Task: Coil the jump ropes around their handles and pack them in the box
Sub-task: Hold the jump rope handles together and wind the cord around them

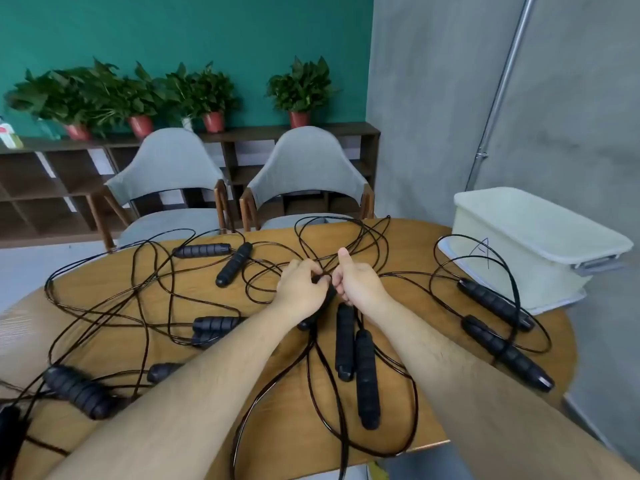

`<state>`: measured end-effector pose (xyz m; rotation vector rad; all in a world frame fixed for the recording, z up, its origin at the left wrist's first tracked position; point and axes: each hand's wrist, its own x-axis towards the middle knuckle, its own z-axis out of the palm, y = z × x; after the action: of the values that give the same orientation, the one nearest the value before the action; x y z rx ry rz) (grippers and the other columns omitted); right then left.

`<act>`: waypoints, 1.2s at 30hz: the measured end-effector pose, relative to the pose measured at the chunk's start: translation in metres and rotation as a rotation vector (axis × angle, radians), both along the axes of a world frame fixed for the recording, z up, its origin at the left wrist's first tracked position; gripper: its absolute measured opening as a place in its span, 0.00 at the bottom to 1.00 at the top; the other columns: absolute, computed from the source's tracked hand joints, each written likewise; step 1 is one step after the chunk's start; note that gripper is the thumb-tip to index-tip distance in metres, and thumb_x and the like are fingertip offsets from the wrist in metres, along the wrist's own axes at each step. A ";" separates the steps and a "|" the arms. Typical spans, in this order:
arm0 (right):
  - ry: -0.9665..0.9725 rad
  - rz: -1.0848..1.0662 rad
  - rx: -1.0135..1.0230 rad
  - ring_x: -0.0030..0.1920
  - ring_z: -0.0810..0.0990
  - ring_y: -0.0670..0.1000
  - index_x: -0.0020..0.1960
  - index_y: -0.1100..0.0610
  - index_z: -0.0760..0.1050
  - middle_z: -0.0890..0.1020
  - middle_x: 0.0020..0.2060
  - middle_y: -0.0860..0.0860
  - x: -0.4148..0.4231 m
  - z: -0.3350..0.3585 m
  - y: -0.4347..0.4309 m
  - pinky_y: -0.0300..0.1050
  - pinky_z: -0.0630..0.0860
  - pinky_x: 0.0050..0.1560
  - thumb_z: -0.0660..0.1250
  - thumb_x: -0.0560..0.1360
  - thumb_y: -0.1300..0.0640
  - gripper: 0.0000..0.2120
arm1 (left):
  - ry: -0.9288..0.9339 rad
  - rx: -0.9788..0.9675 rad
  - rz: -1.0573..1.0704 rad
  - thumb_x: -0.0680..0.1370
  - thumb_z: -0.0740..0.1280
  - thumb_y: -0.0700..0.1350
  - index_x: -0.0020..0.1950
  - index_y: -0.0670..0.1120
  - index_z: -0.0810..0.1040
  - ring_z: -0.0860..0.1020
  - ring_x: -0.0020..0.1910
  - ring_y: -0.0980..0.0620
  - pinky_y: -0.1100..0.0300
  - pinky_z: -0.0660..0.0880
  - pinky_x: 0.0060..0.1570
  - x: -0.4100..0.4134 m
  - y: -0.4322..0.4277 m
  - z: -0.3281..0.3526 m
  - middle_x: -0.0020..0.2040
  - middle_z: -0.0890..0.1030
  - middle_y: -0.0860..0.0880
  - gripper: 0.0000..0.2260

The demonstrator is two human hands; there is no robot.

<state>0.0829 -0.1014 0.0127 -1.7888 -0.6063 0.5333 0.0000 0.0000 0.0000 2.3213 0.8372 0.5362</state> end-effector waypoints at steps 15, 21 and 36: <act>-0.112 0.031 -0.069 0.33 0.76 0.47 0.41 0.55 0.81 0.77 0.30 0.48 0.020 -0.015 0.003 0.46 0.75 0.42 0.55 0.84 0.43 0.24 | 0.584 0.311 0.032 0.75 0.72 0.57 0.71 0.44 0.68 0.71 0.67 0.44 0.50 0.71 0.65 0.008 0.004 -0.022 0.66 0.71 0.44 0.31; -0.368 0.061 -0.081 0.42 0.79 0.44 0.57 0.50 0.78 0.81 0.45 0.47 0.030 0.001 0.003 0.37 0.73 0.42 0.58 0.84 0.55 0.11 | 0.350 0.316 0.023 0.73 0.70 0.57 0.62 0.47 0.71 0.76 0.55 0.47 0.53 0.75 0.46 -0.014 0.030 0.017 0.57 0.74 0.48 0.22; -0.781 0.173 -0.086 0.62 0.75 0.51 0.62 0.49 0.76 0.81 0.58 0.48 0.015 0.057 0.035 0.49 0.72 0.64 0.61 0.79 0.60 0.14 | 0.165 0.521 -0.167 0.73 0.68 0.61 0.59 0.51 0.70 0.78 0.43 0.53 0.50 0.79 0.45 -0.098 0.046 0.096 0.47 0.77 0.56 0.21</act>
<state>0.0982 -0.0661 0.0697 -2.0195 -1.2922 -0.0577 -0.0975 0.0463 0.0956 2.9141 0.6173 0.5433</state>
